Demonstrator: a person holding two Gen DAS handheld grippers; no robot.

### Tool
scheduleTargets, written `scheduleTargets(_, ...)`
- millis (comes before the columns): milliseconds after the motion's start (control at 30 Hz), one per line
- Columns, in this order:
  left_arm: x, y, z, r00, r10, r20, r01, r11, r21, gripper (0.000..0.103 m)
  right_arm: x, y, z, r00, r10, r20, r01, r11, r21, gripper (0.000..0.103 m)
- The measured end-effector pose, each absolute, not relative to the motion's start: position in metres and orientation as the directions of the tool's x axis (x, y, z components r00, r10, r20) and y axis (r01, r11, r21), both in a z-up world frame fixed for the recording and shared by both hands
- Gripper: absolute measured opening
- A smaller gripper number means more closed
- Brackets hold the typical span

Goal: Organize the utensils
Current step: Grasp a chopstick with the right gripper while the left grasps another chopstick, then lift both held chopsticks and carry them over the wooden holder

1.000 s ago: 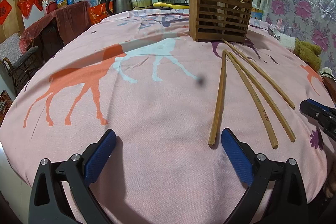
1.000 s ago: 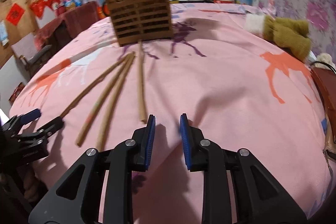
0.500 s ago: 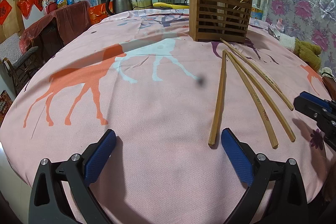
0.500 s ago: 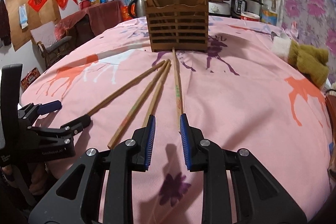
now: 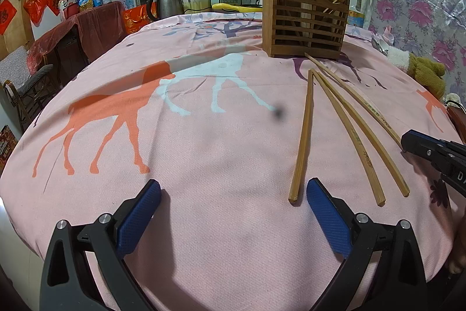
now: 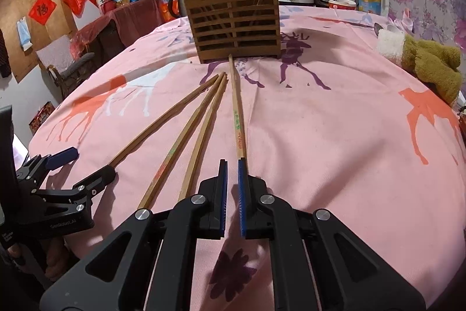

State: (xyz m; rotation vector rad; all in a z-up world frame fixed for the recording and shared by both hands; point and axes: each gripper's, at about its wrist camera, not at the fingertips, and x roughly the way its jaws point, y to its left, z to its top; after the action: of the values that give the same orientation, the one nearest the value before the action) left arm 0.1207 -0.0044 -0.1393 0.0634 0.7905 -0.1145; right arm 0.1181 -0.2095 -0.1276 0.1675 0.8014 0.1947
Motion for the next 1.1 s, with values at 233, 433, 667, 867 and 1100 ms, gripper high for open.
scheduleTargets(233, 0.113, -0.012, -0.133, 0.698, -0.154, -0.699, 0.204, 0.979, -0.012, 0.073, 0.123, -0.206, -0.132, 0.663, 0.174, -0.728, -0.071, 0.983, 0.17, 0.009)
scheduleTargets(433, 0.111, -0.025, -0.133, 0.69, -0.213, -0.692, 0.279, 0.96, -0.017, 0.037, 0.121, -0.207, -0.135, 0.658, 0.177, -0.732, -0.078, 0.983, 0.168, 0.007)
scheduleTargets(667, 0.103, -0.04, -0.128, 0.669, -0.282, -0.688, 0.355, 0.934, -0.037, 0.006, 0.116, -0.212, -0.134, 0.669, 0.195, -0.717, -0.079, 0.978, 0.192, 0.006)
scheduleTargets(867, 0.098, -0.039, -0.093, 0.702, -0.302, -0.645, 0.343, 0.937, -0.066, 0.006, 0.103, -0.227, -0.108, 0.738, 0.163, -0.655, -0.044, 0.98, 0.194, 0.006)
scheduleTargets(1100, 0.095, -0.049, -0.037, 0.764, -0.301, -0.571, 0.362, 0.932, -0.007, 0.006, 0.097, -0.252, -0.049, 0.835, 0.141, -0.532, -0.025, 0.976, 0.218, 0.006)
